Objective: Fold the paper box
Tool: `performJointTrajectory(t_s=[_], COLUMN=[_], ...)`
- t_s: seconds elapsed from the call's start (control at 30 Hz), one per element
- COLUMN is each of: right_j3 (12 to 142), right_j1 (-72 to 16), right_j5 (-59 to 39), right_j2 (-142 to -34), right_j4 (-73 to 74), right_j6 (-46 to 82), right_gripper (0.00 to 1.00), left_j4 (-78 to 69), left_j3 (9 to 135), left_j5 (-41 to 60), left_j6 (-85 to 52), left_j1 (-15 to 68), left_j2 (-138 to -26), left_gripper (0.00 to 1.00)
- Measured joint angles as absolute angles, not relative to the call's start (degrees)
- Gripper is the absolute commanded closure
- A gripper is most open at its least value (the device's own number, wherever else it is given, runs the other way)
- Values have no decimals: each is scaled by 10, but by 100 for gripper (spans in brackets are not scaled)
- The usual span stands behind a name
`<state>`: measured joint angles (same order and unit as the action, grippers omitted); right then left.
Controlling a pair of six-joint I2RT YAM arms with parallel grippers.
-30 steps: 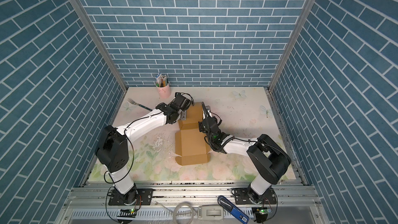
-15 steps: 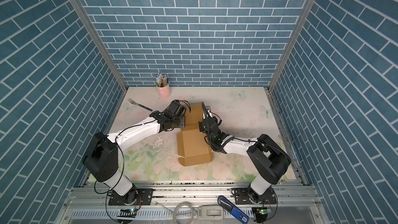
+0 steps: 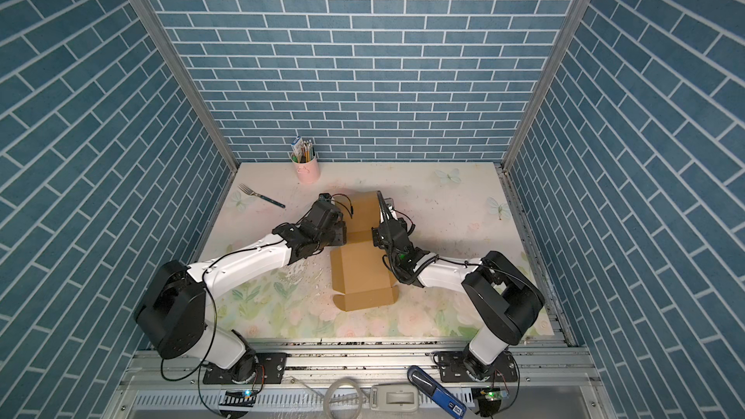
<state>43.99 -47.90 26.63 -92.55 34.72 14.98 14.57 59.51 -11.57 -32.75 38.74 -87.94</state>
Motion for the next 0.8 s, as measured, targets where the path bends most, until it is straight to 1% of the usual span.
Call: performJointTrajectory(t_s=[0.1,0.2,0.23,0.53,0.67,0.8], right_j3=[440,440,440,440,443,448], right_j1=[-479,-479,-479,-479,-479,-479], right_j5=[267,267,267,272,285,295], right_j2=[-926,-926,-926,-926,-926,-926], right_j4=[347,347,347,342,316,291], right_j6=[150,150,150,152,163,177], right_gripper=[100,100,100,100,100,100], left_j4=[136,125,121,99,95,84], left_j3=[595,590,587,549,518,512], left_j5=[-123,-137,-144,-180,-186,-196], left_j6=[-321,-313,-310,-296,-302,-302], left_j1=[390,392,393,393,401,418], left_j2=[-872,-850,-838,-769,-769,-787], left_gripper=[38,31,30,33,34,36])
